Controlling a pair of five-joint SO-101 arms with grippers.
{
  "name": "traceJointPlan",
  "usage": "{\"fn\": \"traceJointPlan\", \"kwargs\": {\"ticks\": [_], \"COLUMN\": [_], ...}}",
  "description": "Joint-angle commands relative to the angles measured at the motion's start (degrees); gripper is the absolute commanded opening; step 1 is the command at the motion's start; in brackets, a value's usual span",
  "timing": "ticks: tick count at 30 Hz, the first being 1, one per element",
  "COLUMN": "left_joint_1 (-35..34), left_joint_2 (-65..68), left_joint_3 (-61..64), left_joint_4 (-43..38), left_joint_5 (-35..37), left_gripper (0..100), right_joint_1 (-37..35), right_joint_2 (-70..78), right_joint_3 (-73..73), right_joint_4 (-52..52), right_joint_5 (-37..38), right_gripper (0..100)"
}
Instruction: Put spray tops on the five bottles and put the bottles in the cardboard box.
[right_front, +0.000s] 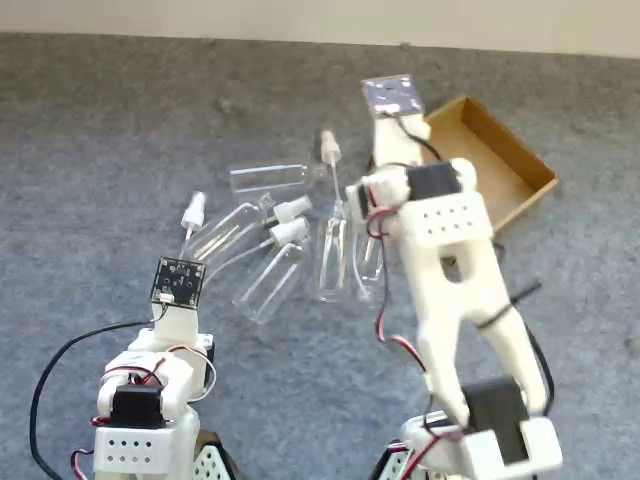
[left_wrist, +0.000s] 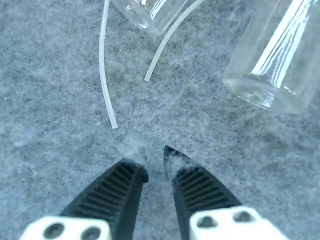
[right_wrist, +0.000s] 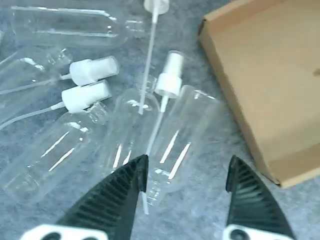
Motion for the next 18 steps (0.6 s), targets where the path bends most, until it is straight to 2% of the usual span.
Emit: {"fn": "traceJointPlan", "kwargs": {"ticks": [1,8,18], "left_joint_1": [0.6,0.6,0.6], "left_joint_2": [-0.3,-0.3,-0.3], "left_joint_3": [1.2,1.2,1.2], "left_joint_4": [0.0,0.0,0.1], "left_joint_5": [-0.6,-0.6,-0.6], "left_gripper": [1,1,1], "right_joint_1": [-2.3,-5.9,-6.9], "right_joint_2": [4.7,18.9,33.5], "right_joint_3": [-8.3,-17.0,-25.6], "right_joint_4": [0.5,0.4,0.4], "right_joint_5": [-3.8,-4.7,-4.7], "right_gripper": [23.7,23.6,23.6]}}
